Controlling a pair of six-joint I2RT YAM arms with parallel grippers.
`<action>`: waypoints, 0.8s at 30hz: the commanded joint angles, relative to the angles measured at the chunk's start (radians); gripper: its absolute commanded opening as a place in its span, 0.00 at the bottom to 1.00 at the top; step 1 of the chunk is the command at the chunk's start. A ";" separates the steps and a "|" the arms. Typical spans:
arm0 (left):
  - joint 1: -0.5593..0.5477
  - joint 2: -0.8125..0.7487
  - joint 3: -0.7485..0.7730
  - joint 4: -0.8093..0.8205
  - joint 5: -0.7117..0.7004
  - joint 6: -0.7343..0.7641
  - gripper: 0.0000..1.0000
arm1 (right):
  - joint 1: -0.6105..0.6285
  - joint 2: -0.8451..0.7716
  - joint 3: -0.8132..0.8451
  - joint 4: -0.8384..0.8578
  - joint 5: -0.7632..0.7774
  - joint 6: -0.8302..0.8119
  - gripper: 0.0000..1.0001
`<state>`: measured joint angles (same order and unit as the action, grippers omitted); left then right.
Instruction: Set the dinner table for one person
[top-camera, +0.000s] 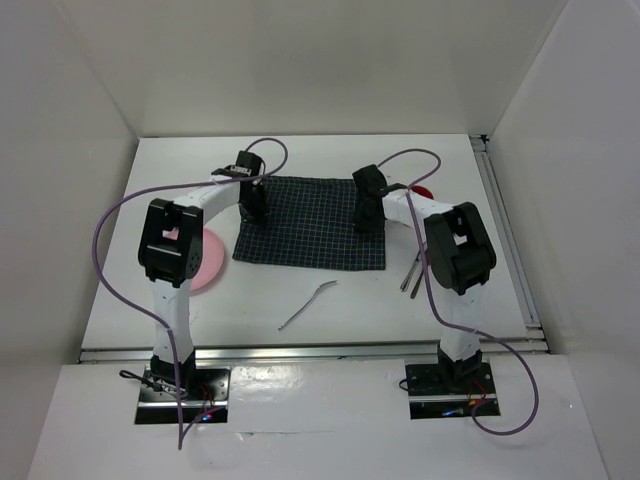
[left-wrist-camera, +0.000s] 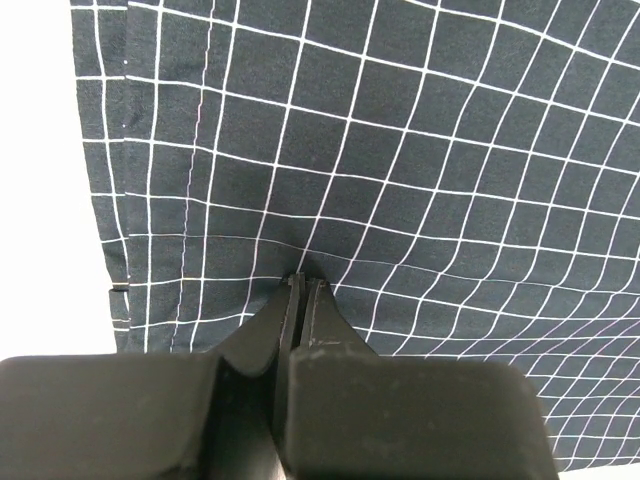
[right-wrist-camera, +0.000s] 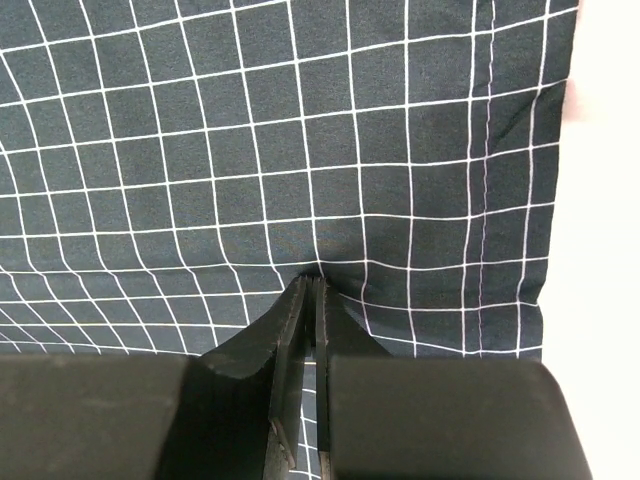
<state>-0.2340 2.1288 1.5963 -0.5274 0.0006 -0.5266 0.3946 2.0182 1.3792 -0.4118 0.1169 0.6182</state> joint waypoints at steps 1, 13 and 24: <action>-0.013 -0.009 -0.051 -0.045 -0.007 0.005 0.00 | -0.005 -0.022 -0.039 -0.067 0.072 0.000 0.03; -0.041 -0.102 -0.188 -0.017 -0.017 -0.026 0.00 | -0.005 -0.042 -0.107 -0.094 0.110 0.029 0.03; -0.041 -0.162 -0.113 -0.106 -0.120 -0.016 0.04 | 0.047 -0.090 -0.086 -0.122 0.119 0.029 0.03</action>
<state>-0.2794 2.0212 1.4471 -0.5362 -0.0437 -0.5537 0.4175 1.9614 1.3018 -0.4149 0.1902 0.6537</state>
